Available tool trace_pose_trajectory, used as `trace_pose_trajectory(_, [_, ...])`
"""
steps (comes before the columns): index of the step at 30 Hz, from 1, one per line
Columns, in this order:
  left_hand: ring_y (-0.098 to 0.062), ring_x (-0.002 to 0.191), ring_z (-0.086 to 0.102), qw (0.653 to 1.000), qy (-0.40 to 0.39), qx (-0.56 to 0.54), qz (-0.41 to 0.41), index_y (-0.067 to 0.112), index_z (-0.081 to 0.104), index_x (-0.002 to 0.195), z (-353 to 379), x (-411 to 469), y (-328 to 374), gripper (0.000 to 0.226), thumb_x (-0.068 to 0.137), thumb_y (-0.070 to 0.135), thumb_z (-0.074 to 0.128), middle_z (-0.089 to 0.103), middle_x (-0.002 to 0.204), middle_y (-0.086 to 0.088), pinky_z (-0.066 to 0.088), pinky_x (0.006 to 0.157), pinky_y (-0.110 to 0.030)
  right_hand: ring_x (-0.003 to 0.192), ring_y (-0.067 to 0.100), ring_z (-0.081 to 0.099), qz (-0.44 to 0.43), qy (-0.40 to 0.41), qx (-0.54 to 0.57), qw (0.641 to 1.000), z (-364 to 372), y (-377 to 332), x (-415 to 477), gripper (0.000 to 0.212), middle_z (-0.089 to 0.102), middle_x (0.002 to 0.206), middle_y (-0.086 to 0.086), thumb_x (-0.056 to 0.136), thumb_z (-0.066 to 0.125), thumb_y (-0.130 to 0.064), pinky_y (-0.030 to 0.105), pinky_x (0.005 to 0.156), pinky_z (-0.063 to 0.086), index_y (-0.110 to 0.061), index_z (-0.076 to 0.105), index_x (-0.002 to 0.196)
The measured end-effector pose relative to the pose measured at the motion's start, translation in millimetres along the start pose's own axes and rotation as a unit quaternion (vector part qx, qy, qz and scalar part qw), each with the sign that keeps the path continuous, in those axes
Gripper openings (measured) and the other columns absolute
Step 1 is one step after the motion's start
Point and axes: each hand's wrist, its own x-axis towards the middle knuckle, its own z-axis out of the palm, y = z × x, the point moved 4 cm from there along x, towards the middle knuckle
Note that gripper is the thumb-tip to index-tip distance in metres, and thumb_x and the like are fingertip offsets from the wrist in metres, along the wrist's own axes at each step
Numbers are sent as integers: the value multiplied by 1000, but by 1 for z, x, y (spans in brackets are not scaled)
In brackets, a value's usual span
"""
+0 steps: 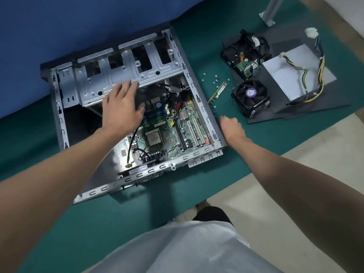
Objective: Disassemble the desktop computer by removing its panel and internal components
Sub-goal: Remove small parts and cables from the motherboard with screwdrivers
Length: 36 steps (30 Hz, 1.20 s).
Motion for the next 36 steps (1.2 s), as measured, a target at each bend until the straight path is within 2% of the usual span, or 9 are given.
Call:
trace_pose_trajectory(3, [-25,146,14,1000,12,-9,-6,22,25,150,1,-1,2,61,97,35,50,23,159,-4,12,115,-49,97,39,52,-27,18,-11,999,-16,-4,0,25,55,115,26,89,43,0,42,82,43,-3,52,112])
trace_pose_trajectory(6, [-25,147,14,1000,9,-23,2,22,25,150,-1,-3,0,61,96,33,51,23,159,-3,12,116,-48,114,39,49,-60,38,60,996,-45,-10,-4,43,58,119,24,88,60,-21,39,96,41,-10,49,128])
trace_pose_trajectory(13, [-27,145,20,995,2,-96,20,13,35,147,-10,-31,8,57,96,26,54,25,158,-7,18,116,-48,93,26,56,-30,219,250,943,-115,-33,-68,31,66,90,4,81,56,-26,33,82,46,-17,64,110])
trace_pose_trajectory(17, [-29,123,52,985,-19,-169,38,13,55,132,-5,-68,15,38,97,28,52,57,135,-7,41,104,-43,56,15,59,-18,108,600,792,-86,-54,-127,17,60,84,15,83,60,3,24,51,46,-3,59,100])
trace_pose_trajectory(21, [-18,70,62,965,-101,-223,95,17,68,91,13,-109,13,35,102,38,42,68,76,4,41,68,-28,73,19,68,-20,-48,788,613,-23,-65,-187,6,63,82,17,79,60,11,20,65,53,5,61,78])
trace_pose_trajectory(23, [-15,57,56,963,-114,-213,117,18,54,63,15,-119,7,50,103,42,36,56,55,3,36,61,-28,78,21,69,-21,-111,803,586,10,-66,-210,13,65,78,15,75,62,10,20,68,54,-1,61,67])
trace_pose_trajectory(26, [-20,58,48,965,-125,-189,135,18,43,56,13,-124,-2,56,102,48,33,49,52,1,39,63,-34,71,23,68,-30,-188,773,606,48,-70,-232,12,65,78,17,76,62,8,23,62,56,-2,55,78])
trace_pose_trajectory(30, [-26,73,50,971,-145,-159,108,16,47,59,14,-130,-17,61,100,56,27,52,58,1,44,70,-38,62,23,64,-38,-262,675,689,87,-80,-243,19,64,77,16,88,54,9,27,56,54,-3,50,102])
trace_pose_trajectory(36, [-17,59,49,965,-173,-181,84,14,49,60,13,-132,-25,61,100,57,29,55,58,-2,33,58,-32,41,7,26,24,-209,487,848,134,-95,-222,17,40,62,-4,101,43,-30,23,40,29,-28,59,107])
